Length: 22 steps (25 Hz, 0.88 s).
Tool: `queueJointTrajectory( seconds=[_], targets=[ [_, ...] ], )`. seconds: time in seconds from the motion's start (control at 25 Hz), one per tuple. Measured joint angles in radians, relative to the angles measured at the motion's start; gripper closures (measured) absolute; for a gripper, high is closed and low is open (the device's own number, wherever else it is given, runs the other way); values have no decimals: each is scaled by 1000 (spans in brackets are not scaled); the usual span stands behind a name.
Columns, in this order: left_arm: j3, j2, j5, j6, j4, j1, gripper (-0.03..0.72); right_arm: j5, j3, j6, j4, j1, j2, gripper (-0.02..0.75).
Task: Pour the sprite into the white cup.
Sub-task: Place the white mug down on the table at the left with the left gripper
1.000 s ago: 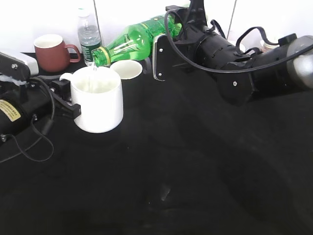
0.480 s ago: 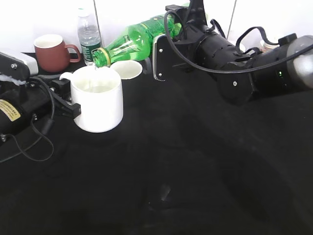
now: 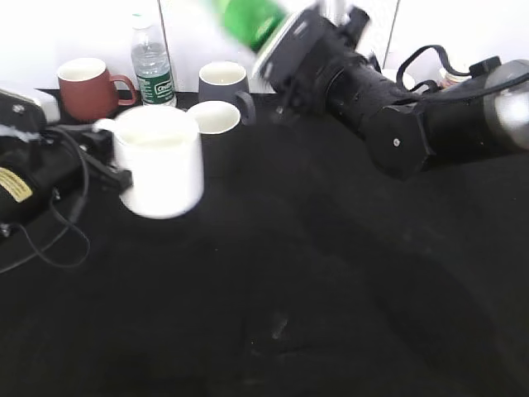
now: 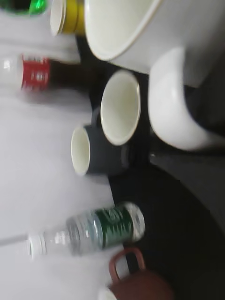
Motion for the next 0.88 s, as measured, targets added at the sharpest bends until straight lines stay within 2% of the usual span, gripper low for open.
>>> queueJointTrajectory(
  seconds=[0.08, 0.16, 0.28, 0.4, 0.68, 0.8, 0.88],
  targets=[
    [0, 0, 0, 0, -122, 13, 629, 12, 0, 258, -33, 0, 0, 329],
    [-2, 5, -1, 1, -223, 73, 629, 14, 0, 393, -120, 0, 0, 329],
    [-92, 78, -1, 1, -245, 164, 629, 21, 0, 581, -153, 0, 0, 329],
    [-253, 215, -5, 1, -234, 177, 629, 23, 0, 699, -166, 0, 0, 329],
    [-596, 546, -5, 1, -231, 196, 628, 26, 0, 732, -166, 1, 0, 329],
    [-639, 597, -3, -5, -231, 196, 607, 26, 0, 732, -166, 1, 0, 332],
    [-640, 597, 2, -15, -231, 196, 546, 27, 0, 732, -166, 1, 0, 332]
  ],
)
